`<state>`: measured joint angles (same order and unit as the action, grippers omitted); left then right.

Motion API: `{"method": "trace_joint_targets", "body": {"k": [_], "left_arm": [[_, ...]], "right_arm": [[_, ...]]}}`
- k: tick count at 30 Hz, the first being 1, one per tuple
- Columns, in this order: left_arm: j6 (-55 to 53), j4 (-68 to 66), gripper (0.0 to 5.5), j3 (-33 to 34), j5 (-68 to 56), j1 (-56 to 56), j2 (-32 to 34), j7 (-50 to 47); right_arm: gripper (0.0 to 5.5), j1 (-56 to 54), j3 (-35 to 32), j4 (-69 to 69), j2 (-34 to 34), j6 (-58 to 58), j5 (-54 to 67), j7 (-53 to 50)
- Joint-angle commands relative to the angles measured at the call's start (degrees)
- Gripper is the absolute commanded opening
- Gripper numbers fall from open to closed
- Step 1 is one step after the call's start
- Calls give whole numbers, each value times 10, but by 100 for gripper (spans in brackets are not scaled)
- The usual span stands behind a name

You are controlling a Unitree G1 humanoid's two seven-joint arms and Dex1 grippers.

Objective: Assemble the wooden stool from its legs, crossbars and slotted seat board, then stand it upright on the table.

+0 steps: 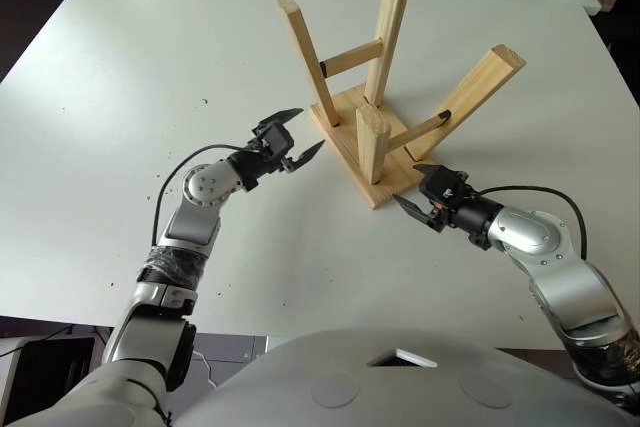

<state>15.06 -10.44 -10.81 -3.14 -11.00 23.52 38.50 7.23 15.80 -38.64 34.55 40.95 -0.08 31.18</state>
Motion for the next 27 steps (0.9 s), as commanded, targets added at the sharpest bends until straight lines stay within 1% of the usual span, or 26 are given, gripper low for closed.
{"method": "trace_joint_targets", "body": {"k": [1, 5, 11, 16, 23, 27], "left_arm": [[-37, 39, 360, -9, -18, -19, -30, 1], [-39, 19, 360, -15, -4, -51, -57, -11], [-25, 43, 360, -70, 16, -37, -79, 8], [-15, 48, 360, -115, 41, -18, -96, 5], [-41, 45, 360, -127, 60, -7, -105, -17], [-58, 71, 360, -130, 58, 5, -103, -21]], "right_arm": [[328, 1, 8, 28, 16, 1, -13, 2], [328, 5, 15, 58, 15, -3, -30, -12], [328, -4, 25, 109, 5, -6, -62, -45], [328, -22, 31, 156, -10, -14, -76, -61], [328, -72, 34, 228, -40, -41, -89, -71], [328, -69, 31, 230, -43, -49, -93, -70]]}}
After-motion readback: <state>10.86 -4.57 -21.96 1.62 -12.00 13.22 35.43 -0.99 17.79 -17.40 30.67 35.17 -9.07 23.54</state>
